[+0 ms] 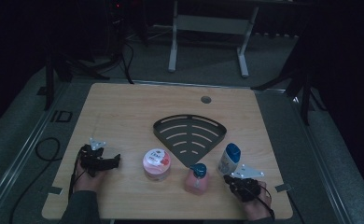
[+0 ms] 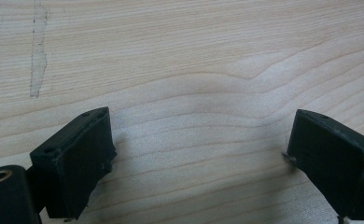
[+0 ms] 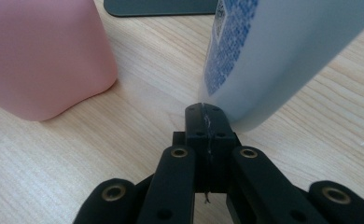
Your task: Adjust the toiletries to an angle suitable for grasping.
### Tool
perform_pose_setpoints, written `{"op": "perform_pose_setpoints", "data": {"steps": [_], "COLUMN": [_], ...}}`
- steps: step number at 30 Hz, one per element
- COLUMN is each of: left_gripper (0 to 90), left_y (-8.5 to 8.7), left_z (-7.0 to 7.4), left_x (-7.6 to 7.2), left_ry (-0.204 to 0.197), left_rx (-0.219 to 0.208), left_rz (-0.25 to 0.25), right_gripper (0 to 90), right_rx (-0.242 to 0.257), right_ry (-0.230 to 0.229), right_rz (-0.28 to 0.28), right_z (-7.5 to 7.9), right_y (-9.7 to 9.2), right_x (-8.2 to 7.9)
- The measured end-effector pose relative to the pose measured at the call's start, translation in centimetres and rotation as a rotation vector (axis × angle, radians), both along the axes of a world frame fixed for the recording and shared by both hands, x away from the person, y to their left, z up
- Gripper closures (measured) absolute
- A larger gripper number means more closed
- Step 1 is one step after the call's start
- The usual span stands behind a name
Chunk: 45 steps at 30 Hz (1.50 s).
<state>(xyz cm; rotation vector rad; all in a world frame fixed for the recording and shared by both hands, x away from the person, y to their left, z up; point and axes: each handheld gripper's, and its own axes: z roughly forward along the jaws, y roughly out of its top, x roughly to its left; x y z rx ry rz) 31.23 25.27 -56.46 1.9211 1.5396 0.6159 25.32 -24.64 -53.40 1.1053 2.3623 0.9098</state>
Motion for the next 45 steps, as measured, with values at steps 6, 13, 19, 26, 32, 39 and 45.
{"op": "perform_pose_setpoints", "data": {"steps": [6,13,19,26,32,39,45], "left_gripper": [6.7,6.7,6.8,6.7,6.7,6.7,6.7], "left_y": [0.0,0.0,0.0,-0.1,-0.1,-0.1,-0.1], "left_z": [0.0,0.0,0.0,0.0,0.0,0.0,0.0], "left_x": [0.0,0.0,0.0,0.0,0.0,0.0,0.0], "left_ry": [0.0,0.0,0.0,0.0,0.0,0.0,0.0], "left_rx": [0.0,0.0,0.0,0.0,-0.001,-0.001,0.0], "left_rz": [0.0,0.001,0.001,0.001,0.002,0.002,0.001], "right_gripper": [90.0,90.0,90.0,90.0,90.0,90.0,90.0], "right_rx": [-0.016,-0.02,-0.018,-0.02,-0.034,-0.045,-0.065], "right_ry": [0.006,0.014,0.027,0.031,0.023,0.019,0.013], "right_rz": [0.004,0.001,-0.005,0.001,-0.008,-0.025,-0.041], "right_z": [-0.3,-0.8,-1.0,-1.2,-1.2,-1.1,-1.1], "right_y": [0.3,0.4,0.3,0.3,0.4,0.0,-0.3], "right_x": [0.4,0.9,1.3,1.9,2.2,2.5,2.8]}}
